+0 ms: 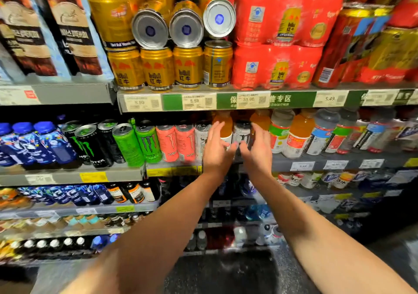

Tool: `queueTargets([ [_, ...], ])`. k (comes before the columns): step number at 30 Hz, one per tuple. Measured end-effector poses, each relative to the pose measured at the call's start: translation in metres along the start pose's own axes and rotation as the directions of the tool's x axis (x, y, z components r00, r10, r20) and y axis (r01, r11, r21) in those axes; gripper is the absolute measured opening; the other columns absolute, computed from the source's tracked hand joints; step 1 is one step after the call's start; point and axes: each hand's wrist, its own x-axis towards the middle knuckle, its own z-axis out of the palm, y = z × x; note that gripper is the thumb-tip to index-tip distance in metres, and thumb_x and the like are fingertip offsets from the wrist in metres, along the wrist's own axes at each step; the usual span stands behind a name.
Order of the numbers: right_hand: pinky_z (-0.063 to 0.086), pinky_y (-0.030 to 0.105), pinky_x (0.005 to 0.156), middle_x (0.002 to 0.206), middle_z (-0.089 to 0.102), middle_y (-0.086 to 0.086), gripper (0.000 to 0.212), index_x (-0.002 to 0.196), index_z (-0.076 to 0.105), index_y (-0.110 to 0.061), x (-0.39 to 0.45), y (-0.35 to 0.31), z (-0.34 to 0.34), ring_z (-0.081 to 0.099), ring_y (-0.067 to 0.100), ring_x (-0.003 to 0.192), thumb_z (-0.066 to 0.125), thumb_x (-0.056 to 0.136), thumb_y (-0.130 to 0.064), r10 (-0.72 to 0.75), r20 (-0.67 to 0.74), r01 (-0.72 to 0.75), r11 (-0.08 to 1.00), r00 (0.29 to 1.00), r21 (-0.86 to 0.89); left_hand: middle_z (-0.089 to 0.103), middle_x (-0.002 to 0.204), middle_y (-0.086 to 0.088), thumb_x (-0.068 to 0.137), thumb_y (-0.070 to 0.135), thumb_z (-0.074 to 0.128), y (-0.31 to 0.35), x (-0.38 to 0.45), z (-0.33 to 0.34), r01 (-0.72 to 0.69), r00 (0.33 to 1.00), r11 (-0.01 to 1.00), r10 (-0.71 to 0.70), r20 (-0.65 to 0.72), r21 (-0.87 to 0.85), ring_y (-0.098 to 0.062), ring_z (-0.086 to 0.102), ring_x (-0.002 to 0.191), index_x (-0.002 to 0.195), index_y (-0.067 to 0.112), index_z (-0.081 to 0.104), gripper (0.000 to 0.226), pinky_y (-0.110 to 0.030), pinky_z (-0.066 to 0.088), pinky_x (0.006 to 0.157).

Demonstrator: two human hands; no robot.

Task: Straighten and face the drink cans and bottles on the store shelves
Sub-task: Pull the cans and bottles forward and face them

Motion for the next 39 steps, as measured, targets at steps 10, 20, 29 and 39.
queueTargets([
  [10,0.037,0.032,0.088,0.122,0.05,0.014,0.048,0.136,0.054,-0.014,0.027,0.026,-0.012,0.051,0.027,0.109,0.061,0.089,-0.016,-0.228,0.181,0.231,0.973,0.957,0.002,0.031,0.158,-0.012,0.092,0.027,0.064,0.023,0.019,0.024,0.257,0.962,0.925,-0.217,-0.169,0.279,-0.028,0.034,0.143,0.153,0.005,0.024,0.076,-0.036,0.029,0.113],
  [20,0.038,0.025,0.085,0.122,0.05,0.008,0.04,0.13,0.053,-0.018,0.028,0.026,-0.023,0.056,0.022,0.106,0.061,0.091,-0.019,-0.252,0.194,0.252,0.967,0.948,0.025,0.034,0.143,-0.007,0.089,0.018,0.068,0.038,0.008,0.026,0.215,0.965,0.924,-0.152,-0.213,0.316,-0.028,0.056,0.113,0.14,0.005,0.037,0.061,-0.032,0.043,0.086],
  [29,0.038,0.027,0.072,0.104,0.054,-0.001,0.033,0.105,0.049,-0.019,0.018,0.034,-0.025,0.052,0.017,0.093,0.073,0.084,-0.028,-0.276,0.072,0.275,0.961,0.959,0.025,0.04,0.134,-0.006,0.081,0.028,0.076,0.046,0.007,0.018,0.157,0.982,0.885,-0.09,-0.168,0.439,-0.03,0.058,0.109,0.126,0.015,0.044,0.057,-0.044,0.049,0.081],
  [39,0.047,0.037,0.094,0.123,0.057,0.005,0.07,0.132,0.041,-0.012,0.013,0.037,-0.03,0.051,0.021,0.116,0.08,0.078,-0.031,-0.128,0.081,0.111,0.976,0.988,0.189,0.042,0.123,-0.005,0.068,0.038,0.085,0.027,-0.005,0.023,0.167,0.978,0.936,-0.117,-0.175,0.31,-0.024,0.045,0.121,0.131,0.017,0.049,0.076,-0.04,0.044,0.096],
])
